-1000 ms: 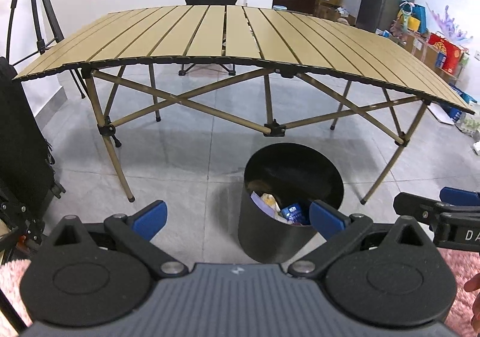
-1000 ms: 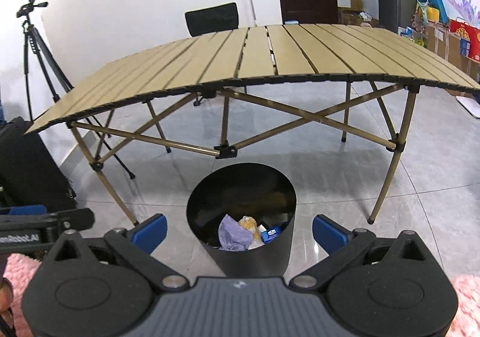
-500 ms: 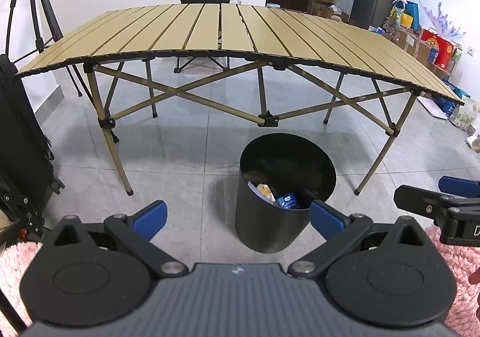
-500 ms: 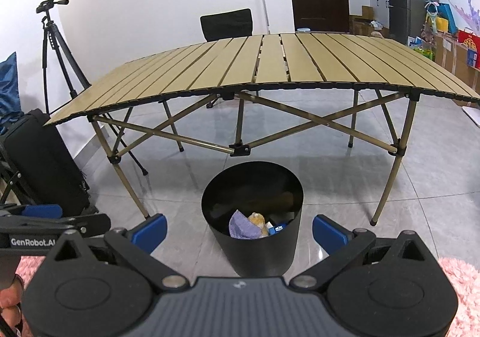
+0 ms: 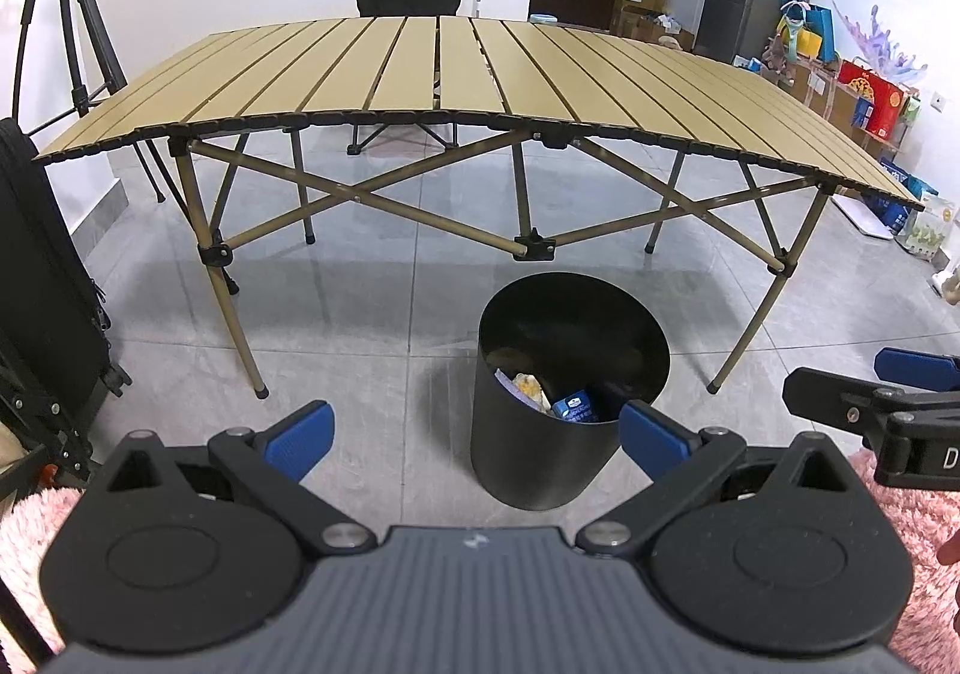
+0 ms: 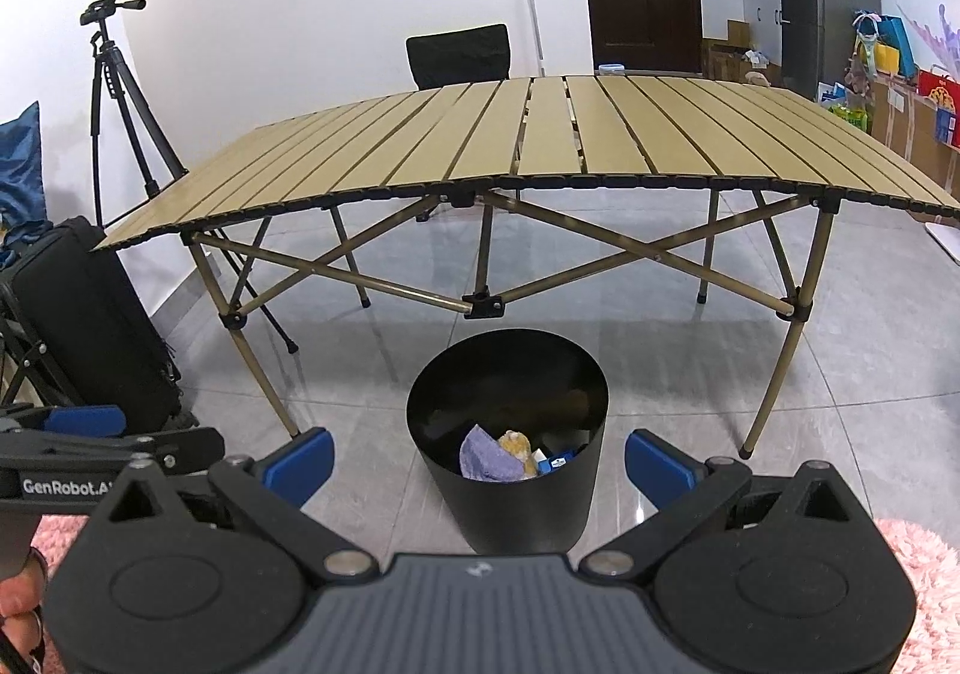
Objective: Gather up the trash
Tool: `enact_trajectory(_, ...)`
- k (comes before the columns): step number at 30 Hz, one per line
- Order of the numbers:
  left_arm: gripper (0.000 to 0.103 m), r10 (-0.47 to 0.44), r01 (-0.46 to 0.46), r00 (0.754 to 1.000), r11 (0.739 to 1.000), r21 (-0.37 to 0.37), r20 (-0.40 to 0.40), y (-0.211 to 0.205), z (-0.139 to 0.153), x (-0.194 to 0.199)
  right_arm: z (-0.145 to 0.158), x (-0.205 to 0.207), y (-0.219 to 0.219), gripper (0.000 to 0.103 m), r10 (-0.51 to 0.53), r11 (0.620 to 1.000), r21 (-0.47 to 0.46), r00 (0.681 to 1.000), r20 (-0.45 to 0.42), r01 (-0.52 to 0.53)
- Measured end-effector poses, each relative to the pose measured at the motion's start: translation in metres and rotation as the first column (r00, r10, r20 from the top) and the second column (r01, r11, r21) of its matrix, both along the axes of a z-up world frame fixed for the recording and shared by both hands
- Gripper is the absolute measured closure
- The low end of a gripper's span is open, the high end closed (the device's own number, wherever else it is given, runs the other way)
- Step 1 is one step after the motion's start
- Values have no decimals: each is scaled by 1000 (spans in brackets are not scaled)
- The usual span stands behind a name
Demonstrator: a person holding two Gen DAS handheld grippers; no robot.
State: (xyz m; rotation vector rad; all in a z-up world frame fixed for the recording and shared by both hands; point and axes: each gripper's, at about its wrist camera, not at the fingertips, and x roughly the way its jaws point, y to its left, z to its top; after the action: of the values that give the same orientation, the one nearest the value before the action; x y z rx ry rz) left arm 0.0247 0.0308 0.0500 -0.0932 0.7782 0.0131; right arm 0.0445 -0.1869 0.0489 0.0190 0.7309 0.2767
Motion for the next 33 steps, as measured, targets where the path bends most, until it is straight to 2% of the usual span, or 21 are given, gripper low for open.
enact_trajectory(33,0,-14,14,1000,1000,-20,25,3,5,-6,0,-2,-1,0,-4,1000,3,1000,1,4)
